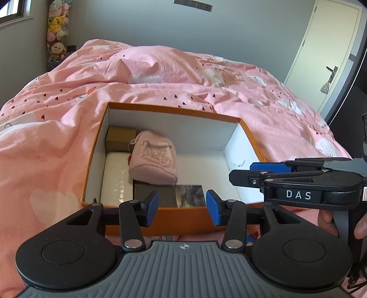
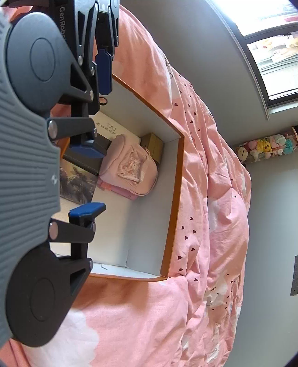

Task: Organize objects
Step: 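Grasp the white striped-hat plush with left gripper while right grasps the Ocean Park tagged bear plush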

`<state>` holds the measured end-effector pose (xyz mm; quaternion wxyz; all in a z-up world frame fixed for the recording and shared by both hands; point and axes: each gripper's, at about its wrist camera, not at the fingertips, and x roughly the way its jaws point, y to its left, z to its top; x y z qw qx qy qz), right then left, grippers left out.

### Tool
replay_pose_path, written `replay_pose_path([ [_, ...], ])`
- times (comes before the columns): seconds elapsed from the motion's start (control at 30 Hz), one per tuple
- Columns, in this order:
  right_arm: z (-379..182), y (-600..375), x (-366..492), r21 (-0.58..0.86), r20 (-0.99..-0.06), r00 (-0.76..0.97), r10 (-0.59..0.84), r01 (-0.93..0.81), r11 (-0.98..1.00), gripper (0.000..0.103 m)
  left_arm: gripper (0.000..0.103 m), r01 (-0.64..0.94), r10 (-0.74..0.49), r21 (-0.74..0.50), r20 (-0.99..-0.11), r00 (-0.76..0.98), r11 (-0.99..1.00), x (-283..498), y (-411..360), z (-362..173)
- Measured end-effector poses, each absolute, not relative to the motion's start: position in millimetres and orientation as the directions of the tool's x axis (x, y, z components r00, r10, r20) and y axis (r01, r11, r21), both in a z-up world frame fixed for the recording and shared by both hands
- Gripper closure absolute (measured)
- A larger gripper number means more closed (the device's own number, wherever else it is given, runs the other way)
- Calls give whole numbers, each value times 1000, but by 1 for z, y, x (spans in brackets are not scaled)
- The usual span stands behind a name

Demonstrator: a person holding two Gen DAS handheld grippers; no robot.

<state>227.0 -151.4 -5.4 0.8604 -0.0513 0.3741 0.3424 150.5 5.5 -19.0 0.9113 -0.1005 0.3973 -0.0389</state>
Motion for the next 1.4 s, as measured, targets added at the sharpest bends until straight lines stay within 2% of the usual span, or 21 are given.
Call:
replay_pose_path([
  [0.27,-26,-170,197,191,-747,418,517,-611,769,58,51,-62,-302,-400,-775,555,914,128,8,-55],
  [0.43,-46,-177,184,162,-799,386,461,-601,783,77,51,-109,-388,-498,-779,493,860,119,5,-78],
  [0.57,-54,-184,175,149,-818,376,436,-592,792,80,51,-153,-414,-528,-787,458,835,116,3,-90],
  [0.7,-62,-191,168,148,-837,357,415,-583,799,85,51,-165,-425,-536,-792,437,828,115,2,-94],
  [0.93,-61,-200,163,130,-836,376,400,-573,809,86,46,-180,-469,-563,-795,385,807,116,-6,-107],
  [1.07,-61,-205,165,129,-837,381,393,-559,819,86,37,-178,-452,-545,-805,385,820,121,-13,-110],
  [1.2,-61,-206,168,119,-840,385,382,-557,822,84,33,-179,-453,-542,-810,373,821,128,-19,-113],
  [1.3,-60,-208,170,108,-840,395,371,-548,829,84,31,-149,-410,-490,-832,373,859,129,-29,-106],
  [1.4,-59,-214,175,99,-843,407,353,-526,845,84,27,-82,-311,-374,-857,411,924,125,-44,-89],
])
